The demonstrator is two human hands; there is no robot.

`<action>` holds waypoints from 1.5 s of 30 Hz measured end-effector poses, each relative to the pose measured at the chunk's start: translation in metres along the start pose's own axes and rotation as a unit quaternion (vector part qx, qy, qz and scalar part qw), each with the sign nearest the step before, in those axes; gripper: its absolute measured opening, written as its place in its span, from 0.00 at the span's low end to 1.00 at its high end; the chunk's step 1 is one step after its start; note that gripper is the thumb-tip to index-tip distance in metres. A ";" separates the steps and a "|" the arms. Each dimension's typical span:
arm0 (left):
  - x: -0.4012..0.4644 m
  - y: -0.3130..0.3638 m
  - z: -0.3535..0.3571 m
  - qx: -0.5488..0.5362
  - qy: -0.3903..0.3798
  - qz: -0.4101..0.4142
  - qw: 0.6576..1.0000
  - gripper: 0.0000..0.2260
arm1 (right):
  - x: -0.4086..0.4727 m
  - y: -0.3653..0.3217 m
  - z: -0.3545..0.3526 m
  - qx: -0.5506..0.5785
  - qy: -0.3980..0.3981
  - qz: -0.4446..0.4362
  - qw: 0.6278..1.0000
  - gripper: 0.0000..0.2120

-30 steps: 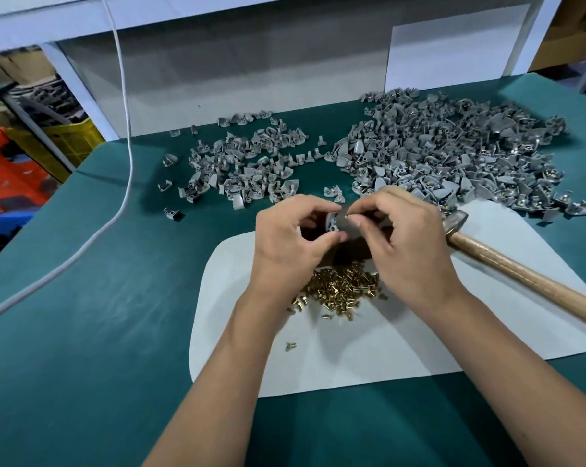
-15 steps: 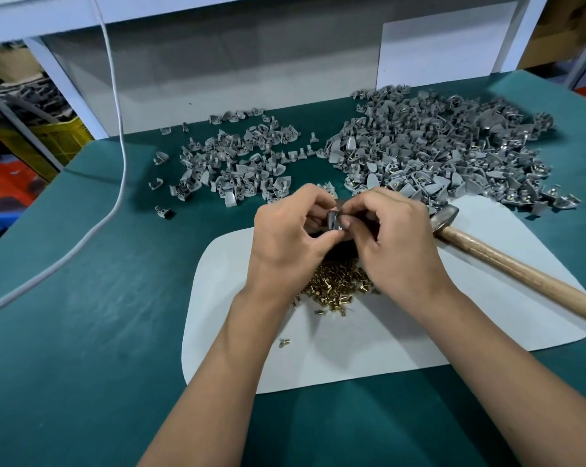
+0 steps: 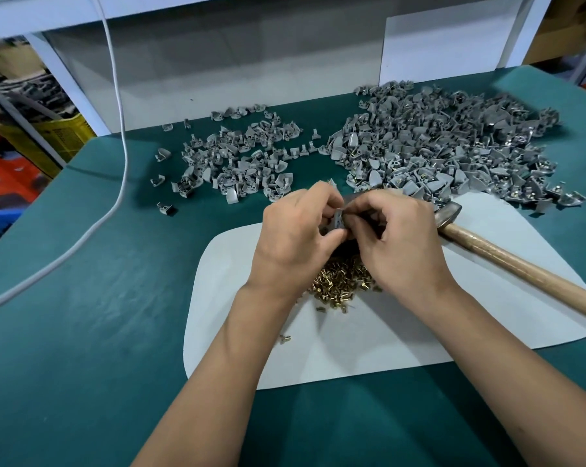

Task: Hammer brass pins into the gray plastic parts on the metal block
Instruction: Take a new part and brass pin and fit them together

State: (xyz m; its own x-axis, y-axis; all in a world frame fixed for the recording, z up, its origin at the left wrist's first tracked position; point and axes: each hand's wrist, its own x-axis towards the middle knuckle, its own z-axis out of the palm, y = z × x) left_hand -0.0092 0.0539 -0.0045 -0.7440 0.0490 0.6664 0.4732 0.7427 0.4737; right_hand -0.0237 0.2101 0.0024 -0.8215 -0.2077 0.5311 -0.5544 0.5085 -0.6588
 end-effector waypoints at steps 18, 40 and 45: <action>-0.003 -0.013 -0.005 -0.272 -0.031 -0.137 0.952 0.11 | 0.003 0.018 -0.007 -0.009 0.008 -0.146 0.989 0.03; 0.000 -0.009 -0.004 -0.428 -0.036 -0.188 0.883 0.14 | 0.000 0.006 -0.011 0.014 0.040 -0.066 0.997 0.03; -0.001 -0.007 -0.004 -0.435 -0.042 -0.189 0.879 0.12 | 0.000 0.006 -0.013 0.011 0.024 -0.061 0.998 0.02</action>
State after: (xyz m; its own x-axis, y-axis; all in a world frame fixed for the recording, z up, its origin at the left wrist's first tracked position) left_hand -0.0097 0.0461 -0.0066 -0.9409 -0.0154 0.3385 0.3387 -0.0731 0.9381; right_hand -0.0249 0.2234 0.0054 -0.7410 -0.2254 0.6326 -0.6525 0.4643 -0.5989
